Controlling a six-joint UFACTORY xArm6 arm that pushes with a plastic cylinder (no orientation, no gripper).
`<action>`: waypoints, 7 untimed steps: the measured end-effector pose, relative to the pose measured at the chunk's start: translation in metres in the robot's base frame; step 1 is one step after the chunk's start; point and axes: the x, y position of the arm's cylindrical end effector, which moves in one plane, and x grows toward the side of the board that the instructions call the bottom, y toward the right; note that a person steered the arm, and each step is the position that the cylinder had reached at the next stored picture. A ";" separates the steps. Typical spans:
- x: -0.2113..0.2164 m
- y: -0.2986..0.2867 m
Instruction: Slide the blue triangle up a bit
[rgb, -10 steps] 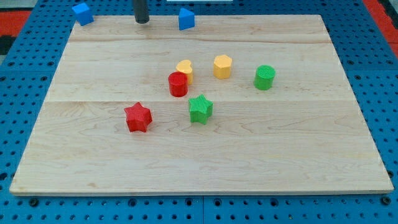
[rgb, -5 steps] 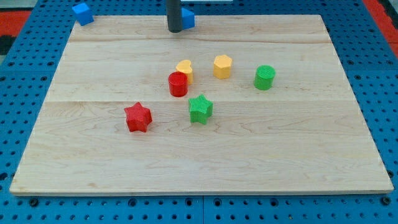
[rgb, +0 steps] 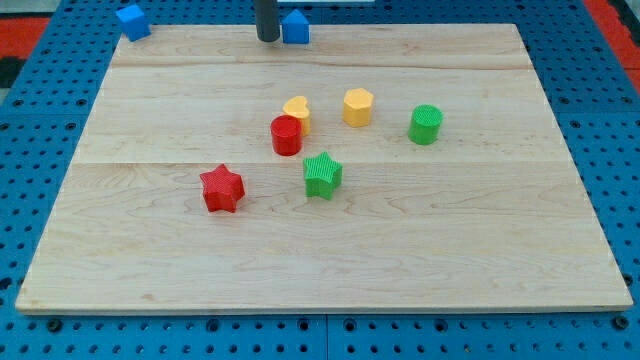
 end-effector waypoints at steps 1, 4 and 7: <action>-0.001 0.000; -0.001 0.011; 0.000 -0.023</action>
